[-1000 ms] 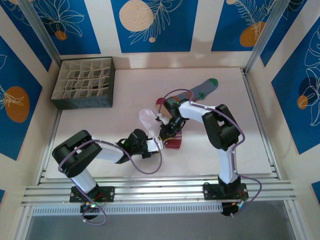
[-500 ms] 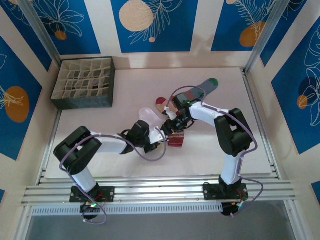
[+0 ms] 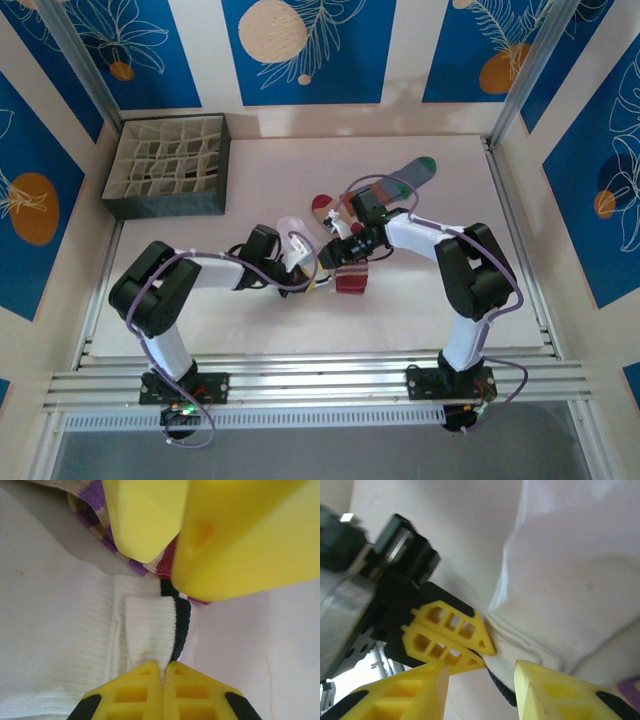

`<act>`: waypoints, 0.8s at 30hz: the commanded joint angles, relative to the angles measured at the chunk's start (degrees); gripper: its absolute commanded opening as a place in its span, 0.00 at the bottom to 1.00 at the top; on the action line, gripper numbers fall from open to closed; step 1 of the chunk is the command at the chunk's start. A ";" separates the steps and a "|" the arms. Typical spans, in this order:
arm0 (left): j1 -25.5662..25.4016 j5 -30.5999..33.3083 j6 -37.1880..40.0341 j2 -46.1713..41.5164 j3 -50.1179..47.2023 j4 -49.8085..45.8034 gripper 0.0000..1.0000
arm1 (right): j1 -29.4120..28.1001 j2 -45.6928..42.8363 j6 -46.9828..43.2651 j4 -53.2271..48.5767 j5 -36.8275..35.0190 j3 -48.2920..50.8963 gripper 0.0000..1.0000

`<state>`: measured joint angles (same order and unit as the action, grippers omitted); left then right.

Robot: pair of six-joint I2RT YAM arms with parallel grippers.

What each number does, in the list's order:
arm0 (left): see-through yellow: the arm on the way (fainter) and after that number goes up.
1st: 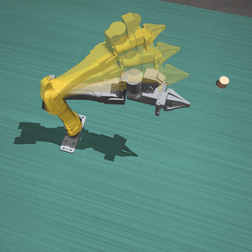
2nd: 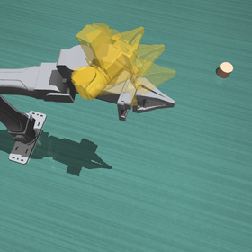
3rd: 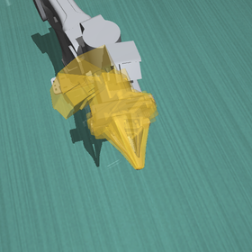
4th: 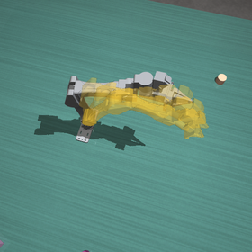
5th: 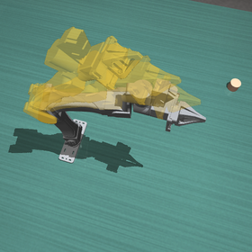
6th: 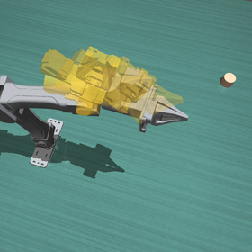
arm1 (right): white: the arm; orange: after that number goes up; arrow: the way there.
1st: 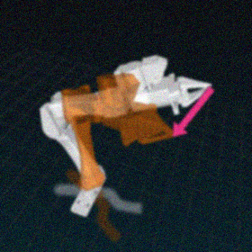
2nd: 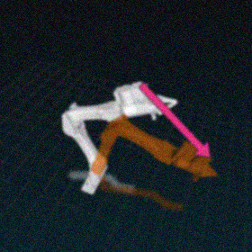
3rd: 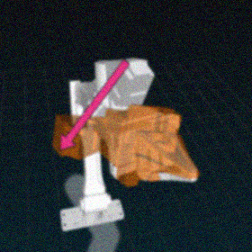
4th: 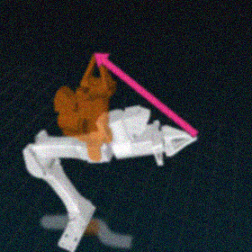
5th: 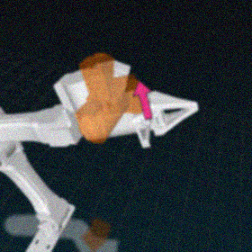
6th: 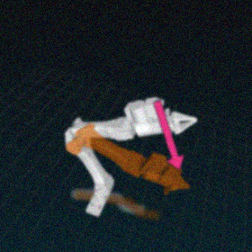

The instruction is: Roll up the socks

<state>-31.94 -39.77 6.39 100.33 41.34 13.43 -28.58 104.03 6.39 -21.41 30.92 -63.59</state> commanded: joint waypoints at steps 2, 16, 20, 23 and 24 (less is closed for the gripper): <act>1.99 -7.32 -4.02 1.92 1.06 -2.52 0.00 | -0.76 3.44 -1.44 0.73 5.51 -0.78 0.41; 6.79 -11.06 -15.94 7.16 1.46 2.10 0.00 | -1.84 5.33 -4.10 -1.93 1.16 0.36 0.43; 7.24 -10.52 -17.37 7.86 1.69 2.09 0.00 | -3.10 5.37 -4.25 -2.50 -3.05 0.31 0.42; 7.34 -9.82 -17.52 7.75 1.55 1.69 0.00 | -3.73 5.84 -3.40 -2.66 -6.67 0.19 0.30; 7.35 -9.62 -17.36 7.48 1.26 1.81 0.00 | -3.84 6.13 -3.01 -3.03 -7.45 -0.10 0.24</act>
<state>-25.78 -52.53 -10.02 106.26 42.70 16.38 -31.57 109.36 3.16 -21.91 26.83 -63.72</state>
